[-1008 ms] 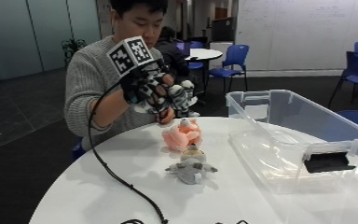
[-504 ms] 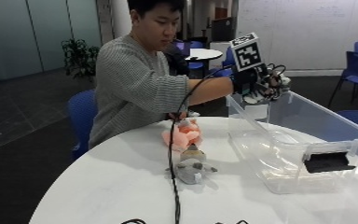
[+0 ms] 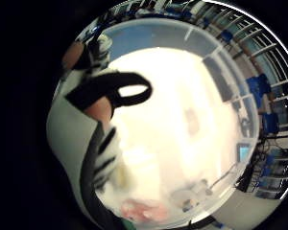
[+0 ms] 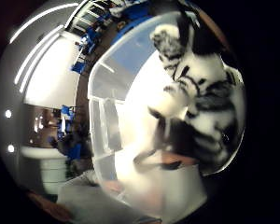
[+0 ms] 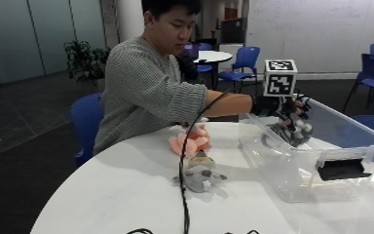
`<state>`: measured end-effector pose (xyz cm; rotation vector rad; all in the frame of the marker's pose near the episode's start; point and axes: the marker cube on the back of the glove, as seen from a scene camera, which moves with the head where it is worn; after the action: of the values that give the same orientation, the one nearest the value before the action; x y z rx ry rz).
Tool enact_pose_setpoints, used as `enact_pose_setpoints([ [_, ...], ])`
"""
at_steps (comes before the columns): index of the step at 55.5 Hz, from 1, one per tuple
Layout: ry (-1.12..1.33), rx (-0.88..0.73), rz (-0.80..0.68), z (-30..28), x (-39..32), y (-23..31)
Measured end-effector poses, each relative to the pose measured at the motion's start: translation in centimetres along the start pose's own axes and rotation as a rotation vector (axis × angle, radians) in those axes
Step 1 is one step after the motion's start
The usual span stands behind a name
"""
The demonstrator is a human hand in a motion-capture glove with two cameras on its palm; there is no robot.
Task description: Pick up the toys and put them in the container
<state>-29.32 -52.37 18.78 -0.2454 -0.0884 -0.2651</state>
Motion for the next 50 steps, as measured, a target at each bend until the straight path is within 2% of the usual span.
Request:
enact_pose_setpoints([
  [17,0.035,-0.033,-0.033,-0.7,0.1,1.1],
  [25,0.059,0.006,-0.040,-3.5,1.0,3.4],
  [37,0.001,0.178,0.000,-10.8,7.6,11.5],
  [45,0.005,0.174,0.074,-10.7,10.6,16.9],
  [50,0.040,0.145,0.070,-9.5,11.0,19.8],
])
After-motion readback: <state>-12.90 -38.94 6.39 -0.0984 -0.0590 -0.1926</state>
